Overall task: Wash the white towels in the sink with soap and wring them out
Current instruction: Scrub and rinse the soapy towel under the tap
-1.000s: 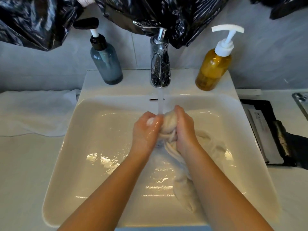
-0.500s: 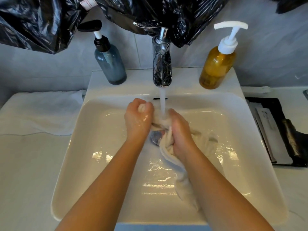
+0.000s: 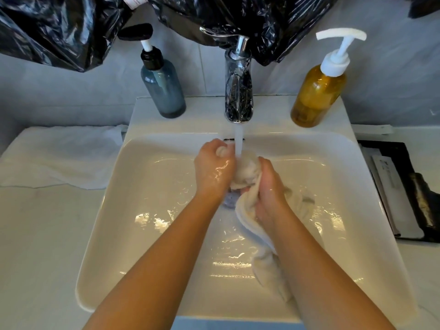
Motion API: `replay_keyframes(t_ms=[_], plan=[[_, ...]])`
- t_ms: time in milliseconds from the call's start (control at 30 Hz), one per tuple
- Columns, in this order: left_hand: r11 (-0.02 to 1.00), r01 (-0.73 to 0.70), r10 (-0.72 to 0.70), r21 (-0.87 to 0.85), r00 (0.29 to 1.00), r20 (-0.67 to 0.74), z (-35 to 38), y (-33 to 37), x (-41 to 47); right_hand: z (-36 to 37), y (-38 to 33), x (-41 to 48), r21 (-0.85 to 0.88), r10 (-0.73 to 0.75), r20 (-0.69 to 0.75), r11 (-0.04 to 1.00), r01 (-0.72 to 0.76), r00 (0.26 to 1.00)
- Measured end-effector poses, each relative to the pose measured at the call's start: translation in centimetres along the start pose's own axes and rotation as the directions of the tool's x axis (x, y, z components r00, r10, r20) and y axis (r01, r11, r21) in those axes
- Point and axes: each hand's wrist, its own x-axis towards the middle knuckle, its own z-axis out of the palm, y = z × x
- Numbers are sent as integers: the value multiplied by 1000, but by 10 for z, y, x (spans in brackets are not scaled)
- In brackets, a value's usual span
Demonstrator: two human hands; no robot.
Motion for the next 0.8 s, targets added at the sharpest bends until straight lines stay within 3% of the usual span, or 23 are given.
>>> replay_keyframes(t_ms=[67,133,233,333,433,500,567,633,733,800], plan=[[988,-151,151,13,988,21,-2,1,-22,0,-1,2,98,56,-15,994,-54,998],[978,-194,193,71,981,26,4,1,-36,0,1,-3,106,86,19,991,-87,996],[986,-110,117,126,992,-53,13,4,-25,2,7,-8,42,31,126,998,-36,992],[981,48,-46,189,999,-18,10,-4,10,9,1,-18,-230,-71,134,968,101,988],[983,183,-183,-16,983,14,1,-5,23,12,-12,-25,-214,-43,180,973,82,983],[976,167,-167,-142,986,15,-11,2,24,3,-19,-21,-362,-130,230,909,209,964],[968,139,-140,-210,990,10,-26,10,25,-13,-24,-20,-542,-140,398,762,356,907],[971,90,-91,-220,996,7,-40,16,26,-24,-20,-14,-686,-23,538,570,453,843],[974,50,-50,-222,999,6,-55,17,23,-29,-28,-13,-878,80,459,190,438,885],[964,71,-74,-257,997,-4,-63,18,21,-34,-40,-20,-898,89,431,-53,437,898]])
